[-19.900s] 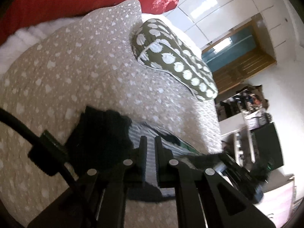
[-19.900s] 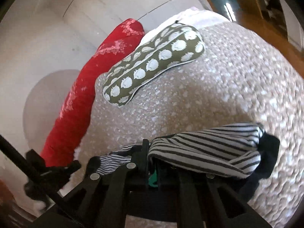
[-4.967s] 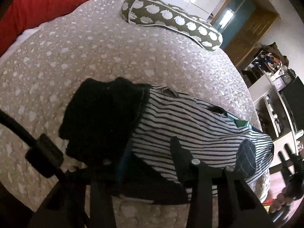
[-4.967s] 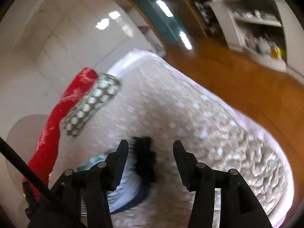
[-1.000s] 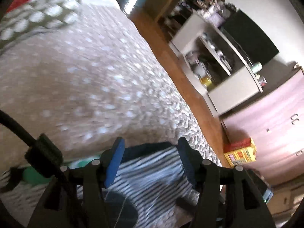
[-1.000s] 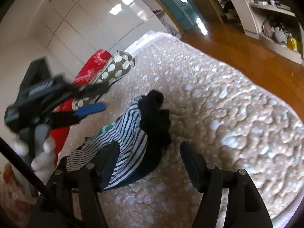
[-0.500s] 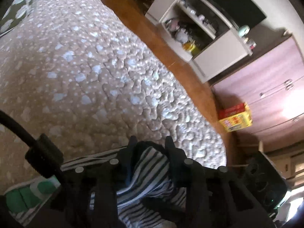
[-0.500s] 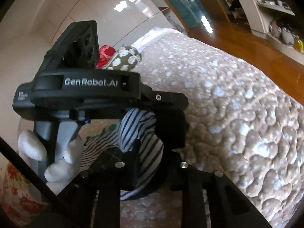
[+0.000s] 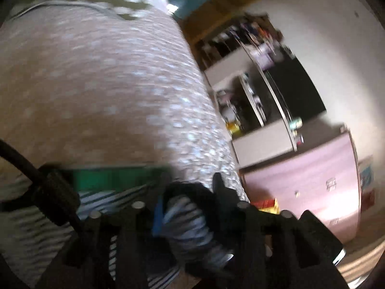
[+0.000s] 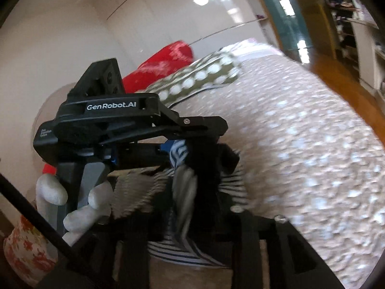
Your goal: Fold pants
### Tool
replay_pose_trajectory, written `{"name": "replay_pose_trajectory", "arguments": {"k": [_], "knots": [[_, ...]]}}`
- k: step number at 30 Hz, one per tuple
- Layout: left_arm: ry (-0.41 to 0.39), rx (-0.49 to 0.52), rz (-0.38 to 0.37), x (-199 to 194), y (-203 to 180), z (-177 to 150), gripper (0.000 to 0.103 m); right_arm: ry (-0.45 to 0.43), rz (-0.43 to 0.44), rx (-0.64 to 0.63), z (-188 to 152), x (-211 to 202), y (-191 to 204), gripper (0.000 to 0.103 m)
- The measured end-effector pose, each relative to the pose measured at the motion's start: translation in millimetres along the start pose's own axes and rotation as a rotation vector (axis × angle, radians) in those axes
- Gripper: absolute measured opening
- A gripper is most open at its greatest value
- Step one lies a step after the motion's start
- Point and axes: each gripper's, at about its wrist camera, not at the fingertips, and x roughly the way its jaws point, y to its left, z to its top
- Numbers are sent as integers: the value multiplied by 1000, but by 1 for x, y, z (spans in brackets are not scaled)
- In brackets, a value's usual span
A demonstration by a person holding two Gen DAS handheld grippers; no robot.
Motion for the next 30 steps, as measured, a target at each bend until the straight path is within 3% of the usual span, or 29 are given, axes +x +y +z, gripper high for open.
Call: {"name": "replay_pose_trajectory", "arguments": {"k": [1,5,8,13,15,17,21,25,27,29,30], "knots": [[-23,-29,-3,-11,10,-5,39,21,22,-2,-3,8,6,55],[-104,-117,-19,-45,36,-19,46,138,108,-48,-19,38,30,56],[-169,-137,36,-71,42,-27,47,184,88,-97,-26,41,44,56],[-226,-80,122,-92,25,-30,47,132,68,-102,-34,-5,37,56],[-219,-45,113,-88,14,-31,47,91,-10,-75,-30,-21,24,55],[-193,-14,93,-76,1,-32,47,68,-70,-24,-22,-28,5,44],[-110,21,60,-44,-14,-37,47,68,-85,58,-21,-31,-17,37],[-61,30,166,-16,-7,-32,47,123,-133,-26,-38,-16,-11,37],[-35,14,284,-2,7,-23,33,144,-168,-69,-46,-6,-8,37],[-21,-7,330,6,18,-18,16,145,-185,-96,-51,2,-8,37],[-21,-19,338,7,22,-17,14,147,-189,-107,-53,3,-8,37]]}}
